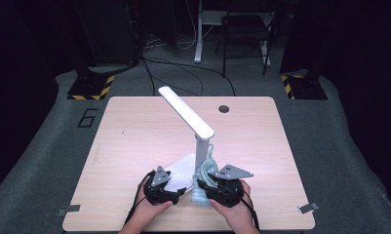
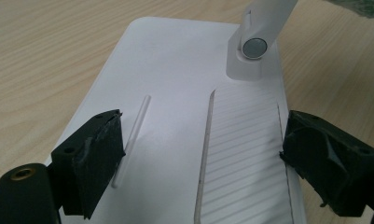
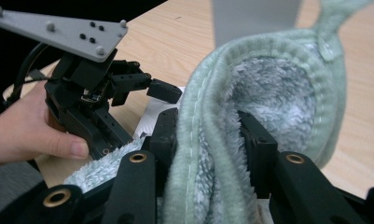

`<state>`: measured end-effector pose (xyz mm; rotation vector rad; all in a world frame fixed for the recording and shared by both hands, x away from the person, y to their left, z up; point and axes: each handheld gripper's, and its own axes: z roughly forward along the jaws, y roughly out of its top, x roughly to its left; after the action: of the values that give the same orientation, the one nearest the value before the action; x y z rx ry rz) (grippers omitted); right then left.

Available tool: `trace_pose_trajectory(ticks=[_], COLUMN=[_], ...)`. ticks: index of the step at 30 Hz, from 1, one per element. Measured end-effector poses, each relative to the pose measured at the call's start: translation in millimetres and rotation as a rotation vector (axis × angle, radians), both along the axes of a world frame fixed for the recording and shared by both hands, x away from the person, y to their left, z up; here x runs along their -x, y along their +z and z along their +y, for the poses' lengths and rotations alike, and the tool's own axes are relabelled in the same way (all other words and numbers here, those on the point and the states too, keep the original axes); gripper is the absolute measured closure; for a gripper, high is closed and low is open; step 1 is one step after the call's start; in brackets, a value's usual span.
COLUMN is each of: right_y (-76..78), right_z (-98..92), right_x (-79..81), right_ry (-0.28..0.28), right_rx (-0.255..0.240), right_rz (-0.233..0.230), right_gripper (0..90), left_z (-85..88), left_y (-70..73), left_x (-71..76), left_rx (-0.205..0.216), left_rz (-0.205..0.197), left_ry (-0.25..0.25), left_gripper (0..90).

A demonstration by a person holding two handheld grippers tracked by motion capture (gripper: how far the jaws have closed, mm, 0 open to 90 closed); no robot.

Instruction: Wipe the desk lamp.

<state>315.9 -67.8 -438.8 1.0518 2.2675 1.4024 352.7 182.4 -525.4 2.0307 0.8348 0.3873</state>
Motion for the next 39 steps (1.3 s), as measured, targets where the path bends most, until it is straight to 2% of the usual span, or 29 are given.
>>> trace_pose_trajectory(ticks=[3, 6, 8, 11, 15, 18, 20, 21, 22, 26, 30, 33, 39], right_y=[-4.4, -12.4, -18.5, -28.6, -42.0, -51.8, -56.5, -58.0, -59.1, -56.4, -50.7, -40.6, -2.8], right_z=[4.5, 7.1, 9.0, 10.5, 9.2, 4.6, 1.4, 0.7, -0.1, 3.4, 3.3, 0.4, -4.1], right_x=[-2.2, -4.0, -6.2, -10.8, -17.7, -24.2, -27.1, -28.0, -29.9, -28.9, -29.0, -28.5, -23.8], right_ry=[0.027, 0.027, 0.032, 0.032, 0.026, 0.012, 0.0, -0.012, -0.006, -0.028, -0.037, -0.047, -0.051], right_rx=[0.028, 0.032, 0.056, 0.077, 0.097, 0.087, 0.081, 0.067, 0.054, 0.051, -0.013, -0.055, -0.098], right_rz=[-0.034, -0.041, -0.045, -0.032, 0.018, 0.06, 0.071, 0.087, 0.084, 0.087, 0.107, 0.081, -0.003], right_gripper=[63.7, 64.6, 65.0, 65.2, 65.6, 65.9, 66.0, 66.0, 66.1, 66.5, 67.1, 67.3, 67.3], left_z=[-0.2, -0.9, -1.0, -1.3, -1.2, -1.0, -1.1, -1.2, -1.2, -1.5, -1.8, -2.5, -2.5], left_y=[0.1, 0.1, 0.2, 0.1, 0.0, 0.2, 0.2, 0.2, 0.2, 0.2, -0.1, -0.8, -0.6], left_x=[-0.2, -0.1, 0.0, 0.2, 0.0, 0.0, 0.0, 0.1, 0.1, 0.1, -0.2, -0.2, -0.5], left_rx=[-0.005, -0.005, -0.006, -0.001, -0.004, -0.006, -0.006, -0.006, -0.006, -0.006, -0.003, 0.005, -0.001], left_rz=[-0.005, -0.008, -0.008, -0.002, -0.005, -0.004, -0.004, -0.004, -0.005, -0.005, -0.004, -0.012, -0.013], left_ry=[-0.006, -0.011, -0.014, -0.013, -0.013, -0.018, -0.019, -0.019, -0.019, -0.019, -0.019, -0.008, -0.006], left_gripper=[12.9, 13.6, 13.7, 13.8, 13.9, 14.0, 14.1, 14.1, 14.1, 14.1, 14.1, 14.1, 14.1])
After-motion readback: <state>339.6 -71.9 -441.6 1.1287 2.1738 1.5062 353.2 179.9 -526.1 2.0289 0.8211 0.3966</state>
